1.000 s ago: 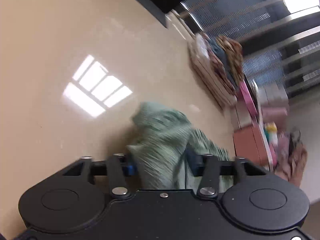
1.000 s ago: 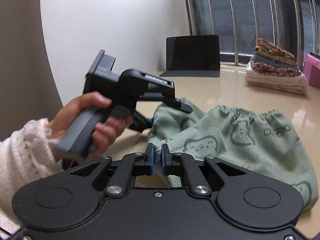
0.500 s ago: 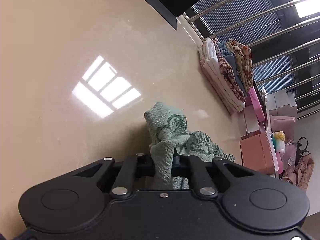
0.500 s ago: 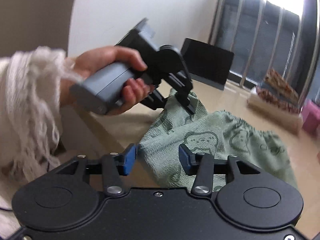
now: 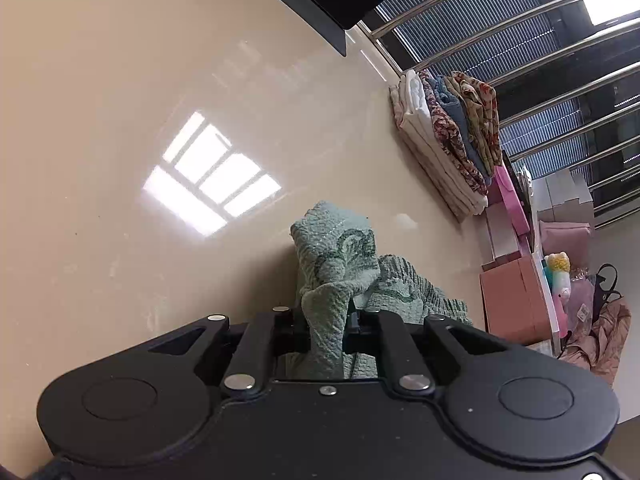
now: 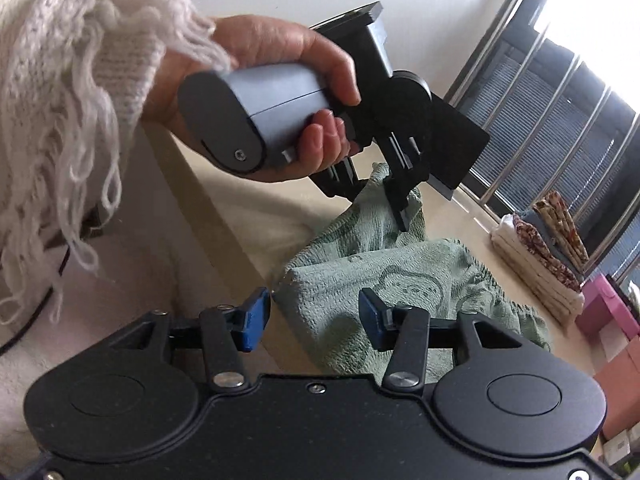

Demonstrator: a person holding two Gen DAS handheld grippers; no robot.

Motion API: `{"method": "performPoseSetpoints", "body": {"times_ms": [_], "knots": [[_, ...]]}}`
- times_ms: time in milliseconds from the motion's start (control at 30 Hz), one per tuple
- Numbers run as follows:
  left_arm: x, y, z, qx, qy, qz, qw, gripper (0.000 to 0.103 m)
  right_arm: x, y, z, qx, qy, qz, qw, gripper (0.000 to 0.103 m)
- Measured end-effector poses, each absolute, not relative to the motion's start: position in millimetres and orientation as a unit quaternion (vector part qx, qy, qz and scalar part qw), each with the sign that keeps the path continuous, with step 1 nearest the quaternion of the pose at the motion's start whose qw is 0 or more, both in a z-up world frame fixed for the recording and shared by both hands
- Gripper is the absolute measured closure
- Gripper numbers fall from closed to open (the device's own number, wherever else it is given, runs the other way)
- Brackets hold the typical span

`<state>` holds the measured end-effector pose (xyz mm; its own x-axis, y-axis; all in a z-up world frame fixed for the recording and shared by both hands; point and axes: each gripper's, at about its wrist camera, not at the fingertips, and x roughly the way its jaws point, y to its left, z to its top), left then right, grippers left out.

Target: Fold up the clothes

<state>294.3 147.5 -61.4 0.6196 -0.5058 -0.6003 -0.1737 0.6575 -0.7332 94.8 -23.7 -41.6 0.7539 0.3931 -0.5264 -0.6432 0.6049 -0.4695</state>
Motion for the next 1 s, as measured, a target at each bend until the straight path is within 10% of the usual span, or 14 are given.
{"method": "performPoseSetpoints", "body": {"times_ms": [233, 433, 1000], "knots": [[296.8, 148.5, -63.9, -0.404, 0.428, -0.106, 0.801, 0.091, 88.6, -11.5, -48.9, -0.387, 0.174, 0.299, 0.855, 0.056], [296.6, 149.0, -64.1, -0.399, 0.427, -0.107, 0.804, 0.091, 91.8, -9.5, -44.1, -0.389, 0.188, 0.306, 0.849, 0.093], [273.1, 169.9, -68.6, -0.444, 0.391, -0.128, 0.796, 0.094, 117.3, -74.4, 8.3, -0.085, 0.233, 0.363, 0.898, 0.097]]}}
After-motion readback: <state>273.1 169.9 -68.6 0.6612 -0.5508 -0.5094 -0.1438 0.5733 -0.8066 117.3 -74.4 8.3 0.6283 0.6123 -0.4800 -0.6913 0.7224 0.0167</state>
